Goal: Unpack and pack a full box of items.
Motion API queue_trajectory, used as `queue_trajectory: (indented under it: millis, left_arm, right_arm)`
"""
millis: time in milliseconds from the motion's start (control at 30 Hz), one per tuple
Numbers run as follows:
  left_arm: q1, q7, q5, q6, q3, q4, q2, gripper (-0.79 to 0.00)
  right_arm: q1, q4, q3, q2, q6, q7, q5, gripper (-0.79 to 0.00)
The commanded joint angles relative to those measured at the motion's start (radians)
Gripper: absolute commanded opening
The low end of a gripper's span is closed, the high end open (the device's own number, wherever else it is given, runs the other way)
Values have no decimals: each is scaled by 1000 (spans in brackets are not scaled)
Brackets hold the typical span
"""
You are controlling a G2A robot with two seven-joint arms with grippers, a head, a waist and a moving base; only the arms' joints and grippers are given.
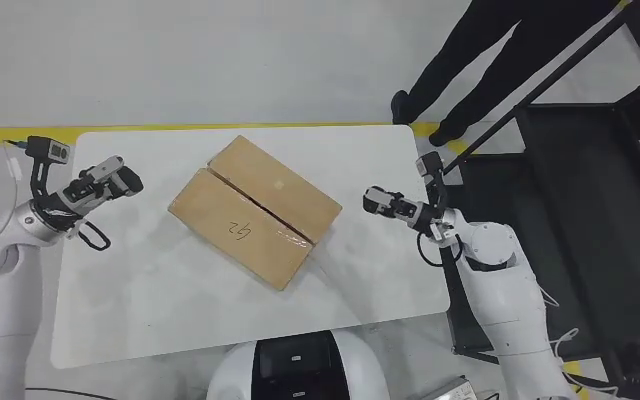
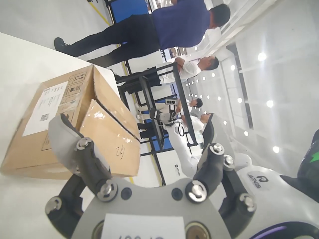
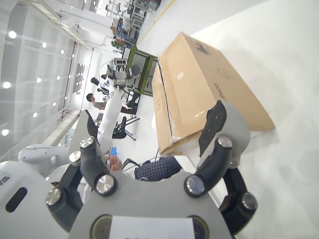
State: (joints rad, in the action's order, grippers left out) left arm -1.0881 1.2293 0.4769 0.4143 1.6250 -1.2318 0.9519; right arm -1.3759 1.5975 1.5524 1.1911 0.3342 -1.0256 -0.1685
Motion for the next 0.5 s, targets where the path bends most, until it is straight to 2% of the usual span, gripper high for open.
queue_trajectory:
  millis: [0, 67, 133, 400, 467]
  left_arm:
    - [60, 72, -12, 34, -17, 86, -3, 0]
    - [111, 127, -14, 50, -38, 155, -3, 0]
    - [152, 137, -29, 40, -63, 199, -4, 0]
    - [157, 135, -32, 41, -65, 209, -5, 0]
    - [147, 106, -68, 43, -81, 196, -3, 0]
  right_arm:
    - [-2, -3, -3, -6, -36, -78, -18, 0]
    - [-7, -10, -9, -10, -59, -116, -26, 0]
    - [-7, -21, -22, -11, -74, -124, -37, 0]
    - [-6, -38, -39, -10, -91, -108, -45, 0]
    - [-6, -38, -39, -10, -91, -108, -45, 0]
